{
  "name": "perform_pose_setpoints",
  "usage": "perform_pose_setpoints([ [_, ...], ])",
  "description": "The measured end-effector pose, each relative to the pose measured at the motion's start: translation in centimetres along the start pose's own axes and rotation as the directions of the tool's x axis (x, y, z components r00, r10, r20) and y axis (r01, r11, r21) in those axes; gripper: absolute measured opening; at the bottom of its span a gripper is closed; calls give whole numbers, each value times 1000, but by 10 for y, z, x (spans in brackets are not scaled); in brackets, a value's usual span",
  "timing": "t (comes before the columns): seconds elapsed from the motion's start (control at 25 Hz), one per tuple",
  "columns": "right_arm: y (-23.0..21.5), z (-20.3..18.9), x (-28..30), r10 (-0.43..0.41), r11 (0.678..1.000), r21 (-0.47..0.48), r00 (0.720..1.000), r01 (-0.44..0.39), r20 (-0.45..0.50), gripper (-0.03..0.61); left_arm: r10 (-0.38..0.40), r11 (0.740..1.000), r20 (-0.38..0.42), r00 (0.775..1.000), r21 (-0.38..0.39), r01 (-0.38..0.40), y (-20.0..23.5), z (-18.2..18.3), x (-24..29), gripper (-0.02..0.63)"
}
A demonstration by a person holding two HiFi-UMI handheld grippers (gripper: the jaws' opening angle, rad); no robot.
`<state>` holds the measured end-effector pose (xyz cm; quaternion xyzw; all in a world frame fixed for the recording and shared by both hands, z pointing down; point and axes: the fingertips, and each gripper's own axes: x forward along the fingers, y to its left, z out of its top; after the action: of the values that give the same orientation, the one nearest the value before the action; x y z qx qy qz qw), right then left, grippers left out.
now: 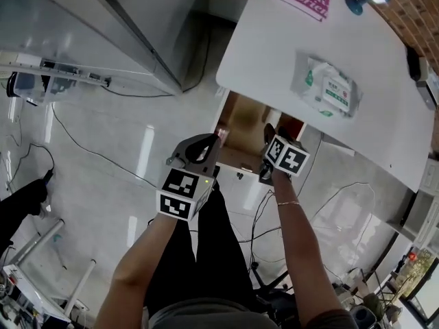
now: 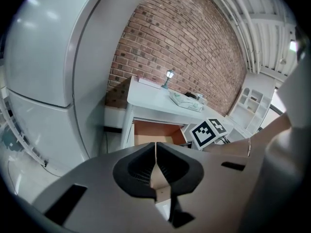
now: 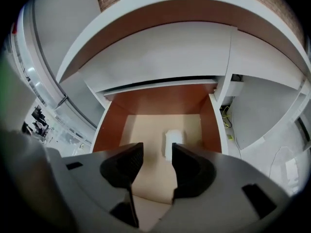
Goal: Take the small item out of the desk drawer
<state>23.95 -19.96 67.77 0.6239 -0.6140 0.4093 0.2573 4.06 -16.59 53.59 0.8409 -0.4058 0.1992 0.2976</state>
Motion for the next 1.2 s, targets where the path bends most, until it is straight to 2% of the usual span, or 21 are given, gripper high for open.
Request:
perform_pose_setpoints([
  [0.48, -16, -6, 43, -67, 997, -41, 997, 65, -44, 189, 29, 998, 10, 1000, -49, -28, 21, -13, 7, 28],
  [1.2, -42, -9, 80, -98, 993, -70, 992, 92, -86, 231, 42, 995, 23, 999, -86, -40, 30, -24, 17, 28],
])
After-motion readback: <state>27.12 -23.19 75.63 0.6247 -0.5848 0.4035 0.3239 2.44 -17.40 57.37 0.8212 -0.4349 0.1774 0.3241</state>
